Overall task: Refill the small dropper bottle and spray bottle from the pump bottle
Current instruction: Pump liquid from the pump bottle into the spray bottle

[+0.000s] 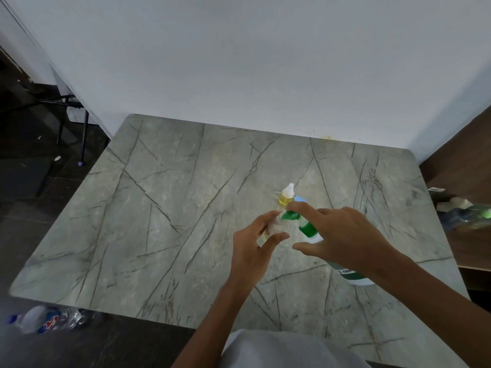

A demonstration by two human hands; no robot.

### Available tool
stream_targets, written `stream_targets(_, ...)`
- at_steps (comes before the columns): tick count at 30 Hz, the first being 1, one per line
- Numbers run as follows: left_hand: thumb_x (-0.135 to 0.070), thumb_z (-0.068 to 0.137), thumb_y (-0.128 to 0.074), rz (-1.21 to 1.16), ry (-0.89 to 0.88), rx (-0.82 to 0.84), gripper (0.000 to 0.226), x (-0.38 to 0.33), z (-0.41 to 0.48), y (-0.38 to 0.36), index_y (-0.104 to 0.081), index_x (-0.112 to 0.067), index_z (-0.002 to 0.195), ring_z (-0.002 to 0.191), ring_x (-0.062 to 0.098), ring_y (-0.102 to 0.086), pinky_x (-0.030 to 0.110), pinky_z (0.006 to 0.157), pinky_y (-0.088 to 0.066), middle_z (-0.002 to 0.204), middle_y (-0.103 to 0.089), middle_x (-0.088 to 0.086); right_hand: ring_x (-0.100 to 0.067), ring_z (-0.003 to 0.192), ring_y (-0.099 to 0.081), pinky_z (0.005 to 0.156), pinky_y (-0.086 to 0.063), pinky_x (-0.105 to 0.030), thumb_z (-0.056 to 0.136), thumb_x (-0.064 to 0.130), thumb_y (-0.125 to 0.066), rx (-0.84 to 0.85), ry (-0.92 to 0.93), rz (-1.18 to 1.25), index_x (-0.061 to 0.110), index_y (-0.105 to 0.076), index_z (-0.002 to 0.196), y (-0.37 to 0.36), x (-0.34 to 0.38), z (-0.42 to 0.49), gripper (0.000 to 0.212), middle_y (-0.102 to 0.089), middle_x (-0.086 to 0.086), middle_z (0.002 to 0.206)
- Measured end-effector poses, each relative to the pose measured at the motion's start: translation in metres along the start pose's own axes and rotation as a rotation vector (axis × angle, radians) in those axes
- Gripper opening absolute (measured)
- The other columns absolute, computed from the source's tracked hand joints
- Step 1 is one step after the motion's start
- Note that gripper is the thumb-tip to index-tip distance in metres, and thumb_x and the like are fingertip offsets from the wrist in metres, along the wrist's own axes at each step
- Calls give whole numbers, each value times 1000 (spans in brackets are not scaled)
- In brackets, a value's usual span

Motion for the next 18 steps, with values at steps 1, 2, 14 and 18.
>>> stream_targets(1,-43,80,-69,2,3,0,38,-1,0,0,-54,-44,114,98,-14,-61,10,84,-50,105,-57,-39,-6,56,-54,60,-48,-16,78,66,-55,18,-6,2,38,-26,131,0,0,0,67,-70,8,86)
stream_targets(2,-43,80,-69,2,5,0,38,-1,0,0,-53,-46,113,99,-14,-61,9,84,-50,105,-57,-39,-7,58,-56,62,-48,-15,79,66,-54,31,-10,7,37,-28,133,0,0,0,67,-70,8,89)
stream_targets(14,-29,82,-74,-4,-12,3,39,6,3,-2,-57,-36,117,98,-7,-64,13,80,-53,108,-61,-31,-7,52,-61,56,-43,-13,71,54,-70,-92,25,105,25,-58,113,-7,-6,6,53,-72,5,78)
stream_targets(18,-26,83,-75,6,7,6,40,6,5,-2,-55,-43,114,96,-9,-64,10,78,-52,104,-59,-37,-10,57,-62,61,-54,-22,77,62,-60,-36,-4,48,34,-43,123,-10,-7,8,57,-71,7,84)
Point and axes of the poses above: each hand's wrist, its own z-axis towards the middle knuckle, its own y-axis out of the back of the hand, x = y × z, the point moved 1 cm from there along z, towards the middle knuckle
